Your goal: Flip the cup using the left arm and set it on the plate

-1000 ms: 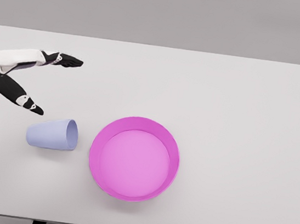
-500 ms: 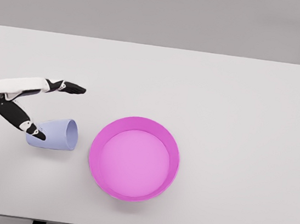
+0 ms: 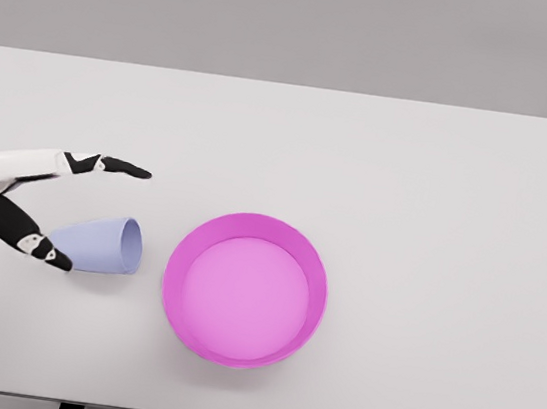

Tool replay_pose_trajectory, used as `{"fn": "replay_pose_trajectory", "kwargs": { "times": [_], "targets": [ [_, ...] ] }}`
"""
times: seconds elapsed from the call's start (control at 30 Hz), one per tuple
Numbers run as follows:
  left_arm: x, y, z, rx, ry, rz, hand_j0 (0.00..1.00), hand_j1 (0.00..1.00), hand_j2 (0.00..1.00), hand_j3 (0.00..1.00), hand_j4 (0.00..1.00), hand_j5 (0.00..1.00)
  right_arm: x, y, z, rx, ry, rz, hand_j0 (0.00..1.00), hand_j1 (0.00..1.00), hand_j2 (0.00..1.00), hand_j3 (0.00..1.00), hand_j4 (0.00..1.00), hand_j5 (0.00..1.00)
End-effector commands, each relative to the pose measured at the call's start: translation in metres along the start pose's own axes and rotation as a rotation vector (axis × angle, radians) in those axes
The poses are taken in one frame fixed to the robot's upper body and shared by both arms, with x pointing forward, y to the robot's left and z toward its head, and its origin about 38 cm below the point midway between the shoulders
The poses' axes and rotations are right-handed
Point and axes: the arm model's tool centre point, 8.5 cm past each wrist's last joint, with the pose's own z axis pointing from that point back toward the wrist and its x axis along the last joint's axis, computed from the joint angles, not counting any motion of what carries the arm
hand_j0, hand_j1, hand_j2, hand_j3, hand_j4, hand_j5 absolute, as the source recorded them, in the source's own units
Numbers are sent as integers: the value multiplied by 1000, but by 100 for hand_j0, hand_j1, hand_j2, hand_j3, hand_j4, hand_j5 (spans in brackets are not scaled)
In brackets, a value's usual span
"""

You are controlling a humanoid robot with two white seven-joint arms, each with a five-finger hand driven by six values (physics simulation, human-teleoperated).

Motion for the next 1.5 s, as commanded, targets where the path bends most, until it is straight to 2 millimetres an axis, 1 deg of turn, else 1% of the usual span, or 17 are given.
{"fn": "replay_pose_trajectory", "kwargs": {
  "times": [0.0, 0.07, 0.13, 0.23, 0.33, 0.4, 0.57, 0.67, 0.93, 1.0, 1.13, 1.2, 1.47],
  "targets": [
    [-3, 1, -3, 29, 7, 80, 100, 100, 100, 100, 100, 100, 0, 0, 0, 0, 0, -1, 100, 100, 100, 100, 100, 100],
    [-8, -7, -8, 28, -7, 109, 100, 100, 100, 100, 100, 100, 0, 0, 0, 0, 0, -1, 100, 100, 100, 100, 100, 100],
    [-14, -12, -12, 25, 14, 140, 100, 100, 100, 100, 100, 100, 0, 0, 0, 0, 0, -1, 100, 100, 100, 100, 100, 100],
    [-17, -13, -12, 23, 40, 159, 100, 100, 100, 100, 100, 100, 0, 0, 0, 0, 0, -1, 100, 100, 100, 100, 100, 100],
    [-21, -18, -11, 9, 69, 164, 100, 100, 100, 100, 100, 100, 0, 0, 0, 0, 0, -1, 100, 100, 100, 100, 100, 100],
    [-29, -22, -11, -15, 139, 158, 100, 100, 100, 100, 100, 100, 0, 0, 0, 0, 0, -1, 100, 100, 100, 100, 100, 100],
    [-31, -23, -11, -22, 160, 154, 100, 100, 100, 100, 100, 100, 0, 0, 0, 0, 0, -1, 100, 100, 100, 100, 100, 100],
    [-35, -25, -15, -21, 181, 172, 100, 100, 100, 100, 100, 100, 0, 0, 0, 0, 0, -1, 100, 100, 100, 100, 100, 100],
    [-40, -26, -14, -27, 234, 191, 100, 100, 100, 100, 100, 100, -1, 0, 0, 0, 1, 0, 100, 100, 100, 100, 100, 100],
    [-43, -27, -14, -35, 270, 186, 100, 100, 100, 100, 100, 100, 0, 0, 0, 0, 0, -1, 100, 100, 100, 100, 100, 100],
    [-44, -28, -14, -36, 272, 186, 100, 100, 100, 100, 100, 100, 0, 0, 0, 0, 0, -1, 100, 100, 100, 100, 100, 100],
    [-45, -31, -24, -33, 251, 202, 100, 100, 100, 100, 100, 100, 0, 0, 0, 0, 0, -1, 100, 100, 100, 100, 100, 100],
    [-50, -33, -19, -50, 315, 178, 100, 100, 100, 100, 100, 100, 0, 0, 0, 0, 0, -1, 100, 100, 100, 100, 100, 100]
  ]
}}
